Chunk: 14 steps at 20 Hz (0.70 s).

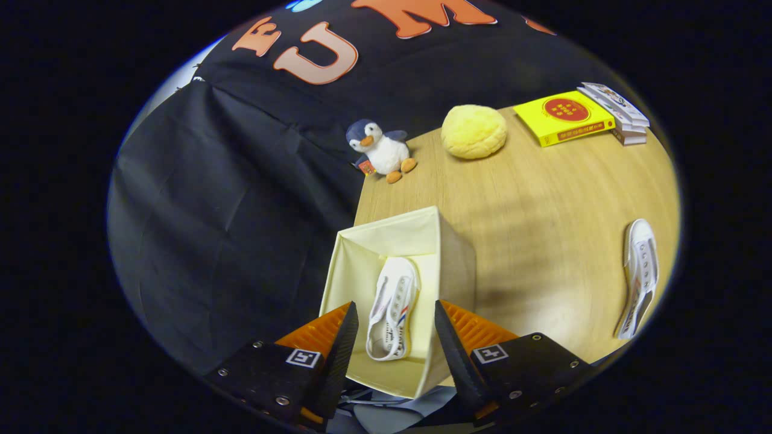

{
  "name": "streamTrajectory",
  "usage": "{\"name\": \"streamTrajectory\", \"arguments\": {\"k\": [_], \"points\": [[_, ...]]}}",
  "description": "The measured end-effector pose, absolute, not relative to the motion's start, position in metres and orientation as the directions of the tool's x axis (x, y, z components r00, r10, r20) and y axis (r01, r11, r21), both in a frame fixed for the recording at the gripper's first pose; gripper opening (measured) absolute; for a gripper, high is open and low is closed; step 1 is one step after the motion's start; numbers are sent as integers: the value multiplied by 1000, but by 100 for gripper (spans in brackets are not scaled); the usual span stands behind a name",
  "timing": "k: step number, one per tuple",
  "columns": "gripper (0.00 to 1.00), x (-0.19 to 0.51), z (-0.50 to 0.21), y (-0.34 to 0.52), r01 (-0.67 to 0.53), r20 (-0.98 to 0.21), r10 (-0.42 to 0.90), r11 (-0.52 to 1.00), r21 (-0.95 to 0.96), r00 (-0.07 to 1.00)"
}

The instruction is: Open the storage box then place both shoes into the box .Put the left shoe in first, then the right shoe, with the right side of both shoes facing outward in a uniform manner.

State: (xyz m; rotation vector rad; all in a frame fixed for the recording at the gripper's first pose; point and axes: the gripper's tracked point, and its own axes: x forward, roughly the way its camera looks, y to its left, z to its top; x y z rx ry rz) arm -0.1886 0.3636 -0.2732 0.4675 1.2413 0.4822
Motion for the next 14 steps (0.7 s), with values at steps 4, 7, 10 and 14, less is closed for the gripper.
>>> {"name": "streamTrajectory", "arguments": {"k": [4,7,10,14], "points": [[87,-183,-278,284,-125,-793,519,853,507,319],[90,-184,-289,229,-132,-809,469,881,453,354],[94,-191,-307,170,-135,-837,395,918,372,379],[95,-206,-345,88,-128,-884,259,965,227,388]]}}
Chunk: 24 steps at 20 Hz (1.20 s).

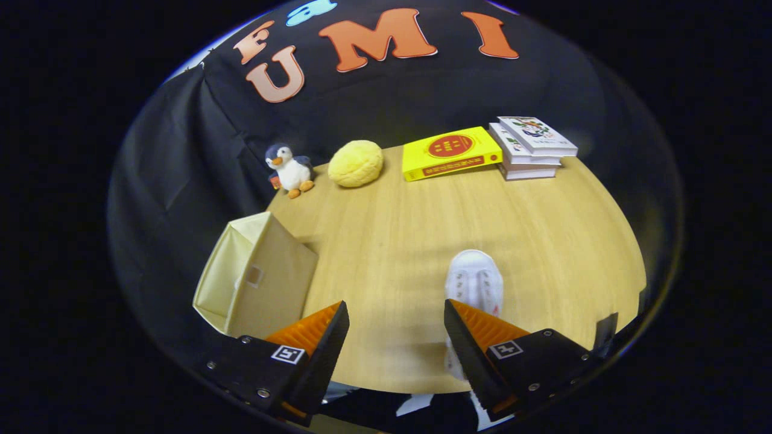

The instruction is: Open the storage box then place both shoes into the box .Put the left shoe in first, then the right shoe, with the right side of both shoes facing outward in a uniform manner.

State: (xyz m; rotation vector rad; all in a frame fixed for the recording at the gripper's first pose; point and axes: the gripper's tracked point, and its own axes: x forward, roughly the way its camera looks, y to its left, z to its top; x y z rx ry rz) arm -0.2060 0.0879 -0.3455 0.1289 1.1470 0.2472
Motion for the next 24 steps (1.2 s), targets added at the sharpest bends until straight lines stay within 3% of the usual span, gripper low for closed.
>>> {"name": "streamTrajectory", "arguments": {"k": [3,6,12,18,21,23,24], "points": [[93,-228,-384,47,-112,-914,184,982,153,361],[83,-245,-412,28,-92,-930,160,986,138,330],[68,-232,-465,14,-15,-910,93,995,95,404],[40,-212,-486,26,-6,-860,70,997,78,506],[35,-210,-486,23,24,-862,35,998,55,505],[24,-207,-489,16,58,-871,2,998,35,491],[13,-206,-488,13,72,-876,-12,997,25,483]]}}
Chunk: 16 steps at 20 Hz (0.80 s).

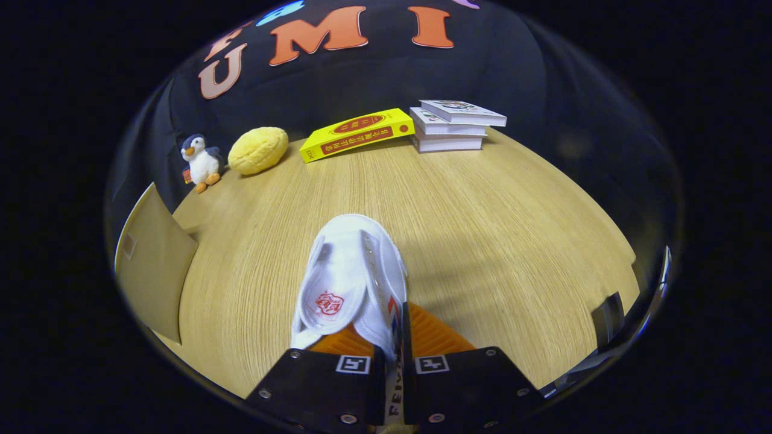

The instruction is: Open the storage box then place both shoes into the box .Put the left shoe in first, then the right shoe, with the right side of both shoes facing outward in a uniform manner.

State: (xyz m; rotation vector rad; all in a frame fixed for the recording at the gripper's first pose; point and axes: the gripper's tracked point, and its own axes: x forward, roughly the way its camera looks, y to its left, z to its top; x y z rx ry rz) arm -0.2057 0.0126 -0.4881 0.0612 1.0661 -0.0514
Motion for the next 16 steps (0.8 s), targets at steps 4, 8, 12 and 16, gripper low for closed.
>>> {"name": "streamTrajectory", "arguments": {"k": [4,8,12,16], "points": [[2,-204,-485,12,105,-901,-19,994,29,433],[1,-195,-453,28,141,-903,-7,988,59,429],[1,-175,-404,62,141,-888,19,986,94,459],[1,-163,-365,127,87,-873,81,986,140,482]]}}
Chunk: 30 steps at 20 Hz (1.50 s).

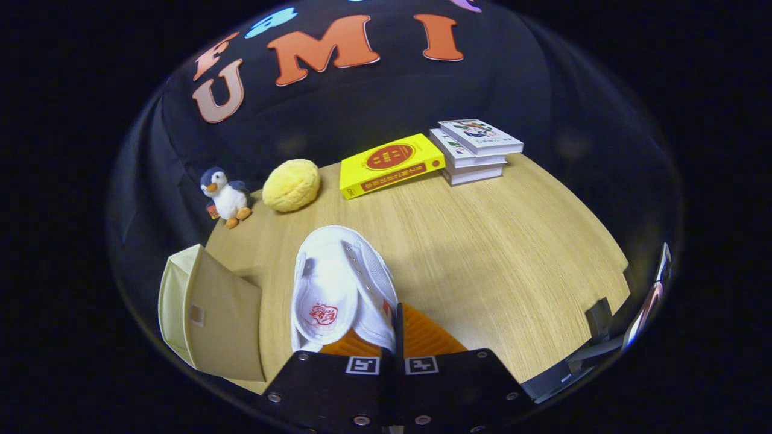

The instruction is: Open the storage box then place both shoes into the box .Put the left shoe in first, then the right shoe, with the right side of both shoes facing outward in a uniform manner.

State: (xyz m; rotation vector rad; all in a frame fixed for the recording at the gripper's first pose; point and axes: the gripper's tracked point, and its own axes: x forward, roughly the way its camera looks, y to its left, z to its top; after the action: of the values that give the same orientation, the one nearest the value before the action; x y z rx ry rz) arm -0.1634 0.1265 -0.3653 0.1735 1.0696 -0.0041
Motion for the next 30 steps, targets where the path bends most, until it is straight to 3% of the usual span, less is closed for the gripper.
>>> {"name": "streamTrajectory", "arguments": {"k": [5,16,25,30], "points": [[1,-153,-316,230,-21,-837,200,975,220,510],[2,-163,-299,396,-128,-855,335,942,310,397],[3,-195,-367,431,-103,-931,245,969,225,270],[3,-196,-394,439,-98,-949,153,987,131,275]]}}
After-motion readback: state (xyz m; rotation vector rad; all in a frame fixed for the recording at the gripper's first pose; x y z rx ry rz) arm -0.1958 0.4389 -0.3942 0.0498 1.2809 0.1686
